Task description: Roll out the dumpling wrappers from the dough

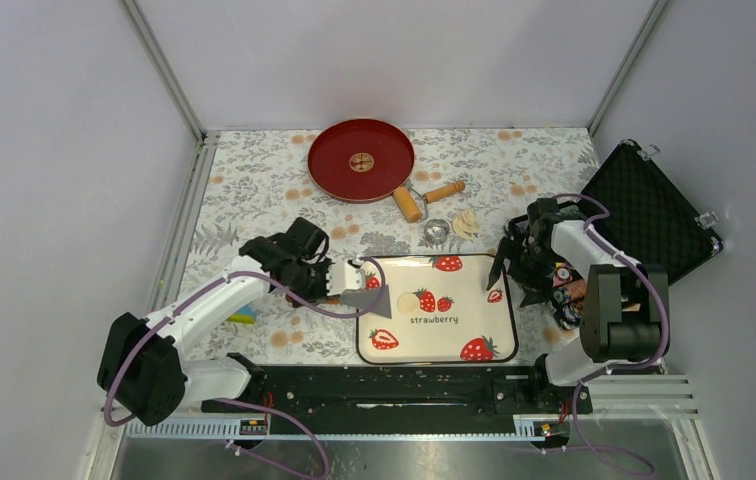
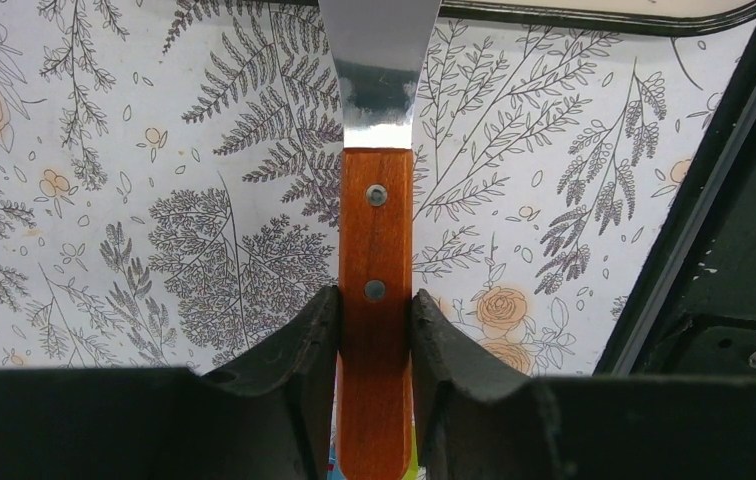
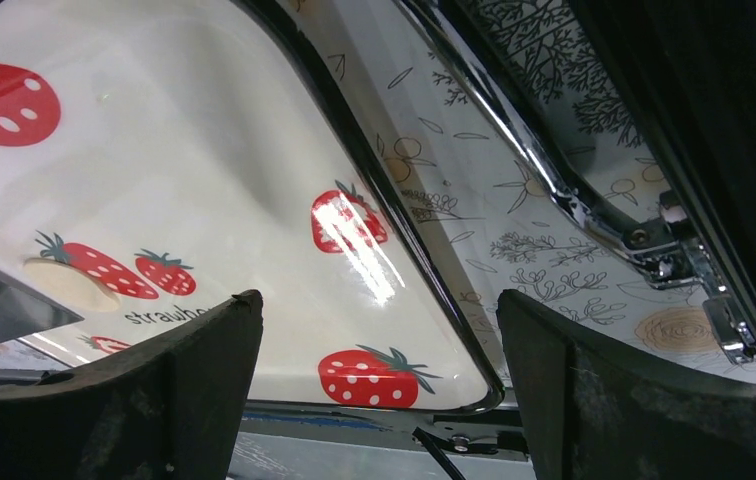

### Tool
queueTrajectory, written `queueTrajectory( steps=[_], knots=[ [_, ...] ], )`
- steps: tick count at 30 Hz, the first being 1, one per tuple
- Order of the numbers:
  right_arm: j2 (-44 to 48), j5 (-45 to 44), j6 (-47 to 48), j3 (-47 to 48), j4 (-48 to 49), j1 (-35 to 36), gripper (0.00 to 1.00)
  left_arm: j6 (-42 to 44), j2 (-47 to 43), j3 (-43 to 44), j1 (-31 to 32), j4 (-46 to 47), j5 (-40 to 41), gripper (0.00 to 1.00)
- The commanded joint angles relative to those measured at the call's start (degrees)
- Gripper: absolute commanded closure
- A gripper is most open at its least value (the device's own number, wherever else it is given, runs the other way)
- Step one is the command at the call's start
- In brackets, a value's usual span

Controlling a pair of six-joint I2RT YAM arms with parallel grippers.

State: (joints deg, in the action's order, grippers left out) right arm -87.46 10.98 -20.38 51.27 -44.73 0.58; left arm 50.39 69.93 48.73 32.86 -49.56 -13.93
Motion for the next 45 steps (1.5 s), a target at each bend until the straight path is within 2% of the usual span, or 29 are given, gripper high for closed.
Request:
queueTrajectory(
  steps=[1, 18, 45],
  knots=[
    [-1.9, -0.6, 0.5, 0.7, 0.8, -0.2, 0.06, 1.6, 1.7, 3.0, -0.3, -0.5, -1.1, 1.0],
    [-5.0, 1.9, 0.1, -1.2, 3.0, -0.2, 0.06, 1.7, 6.9, 5.5, 1.9, -0.5, 2.2, 1.0],
    [-4.6, 4.8, -0.8, -3.1, 4.9, -0.2, 0.07, 0.1, 12.5, 8.8, 5.4, -0.7, 4.2, 1.0]
  ],
)
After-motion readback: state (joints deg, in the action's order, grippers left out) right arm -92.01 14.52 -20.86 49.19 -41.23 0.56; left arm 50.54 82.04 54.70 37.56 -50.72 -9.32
